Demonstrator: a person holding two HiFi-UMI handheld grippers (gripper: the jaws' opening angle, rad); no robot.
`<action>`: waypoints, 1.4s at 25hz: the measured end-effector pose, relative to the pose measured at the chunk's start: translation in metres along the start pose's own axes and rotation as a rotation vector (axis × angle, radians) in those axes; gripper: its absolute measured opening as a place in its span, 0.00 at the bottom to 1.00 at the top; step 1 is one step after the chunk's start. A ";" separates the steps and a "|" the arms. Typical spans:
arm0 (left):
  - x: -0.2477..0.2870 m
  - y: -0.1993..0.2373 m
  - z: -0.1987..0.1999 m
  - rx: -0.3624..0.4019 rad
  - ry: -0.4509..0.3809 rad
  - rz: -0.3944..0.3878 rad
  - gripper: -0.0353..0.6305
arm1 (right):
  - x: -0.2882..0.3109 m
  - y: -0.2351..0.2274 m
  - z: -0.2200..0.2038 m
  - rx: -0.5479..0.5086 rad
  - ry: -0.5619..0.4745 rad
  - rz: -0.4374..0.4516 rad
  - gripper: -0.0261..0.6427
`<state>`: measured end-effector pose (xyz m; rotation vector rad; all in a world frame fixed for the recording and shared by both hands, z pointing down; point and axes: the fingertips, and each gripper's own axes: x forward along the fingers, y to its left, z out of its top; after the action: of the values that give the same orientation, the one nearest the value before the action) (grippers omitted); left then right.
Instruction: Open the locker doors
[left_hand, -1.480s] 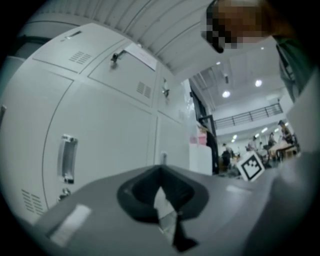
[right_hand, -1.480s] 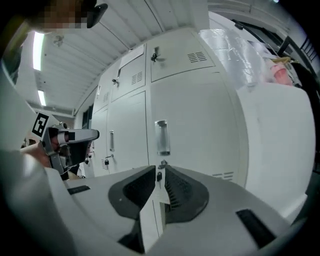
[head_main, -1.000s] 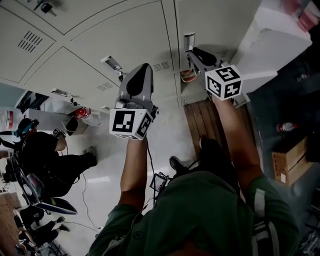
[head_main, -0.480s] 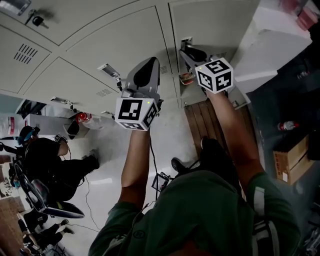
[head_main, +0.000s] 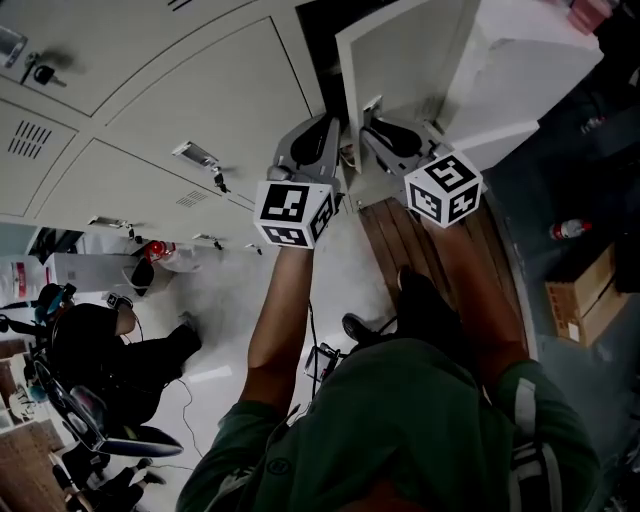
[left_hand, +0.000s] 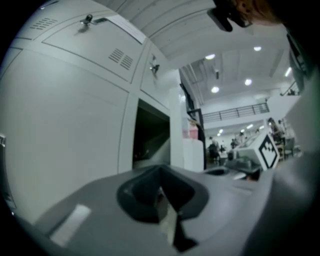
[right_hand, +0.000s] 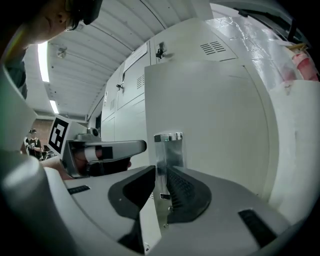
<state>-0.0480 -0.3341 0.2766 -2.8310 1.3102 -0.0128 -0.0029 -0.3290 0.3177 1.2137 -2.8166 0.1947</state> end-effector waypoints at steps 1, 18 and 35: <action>0.004 -0.007 -0.001 0.002 0.000 -0.009 0.03 | -0.008 0.001 -0.001 0.007 -0.002 -0.004 0.12; 0.045 -0.128 -0.010 -0.019 -0.021 -0.221 0.03 | -0.126 -0.027 -0.023 0.083 -0.034 -0.177 0.12; 0.094 -0.239 -0.015 -0.011 0.014 -0.428 0.03 | -0.232 -0.105 -0.010 0.105 -0.127 -0.464 0.10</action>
<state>0.1953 -0.2515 0.2973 -3.0620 0.6831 -0.0326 0.2332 -0.2320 0.3110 1.9188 -2.5524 0.2439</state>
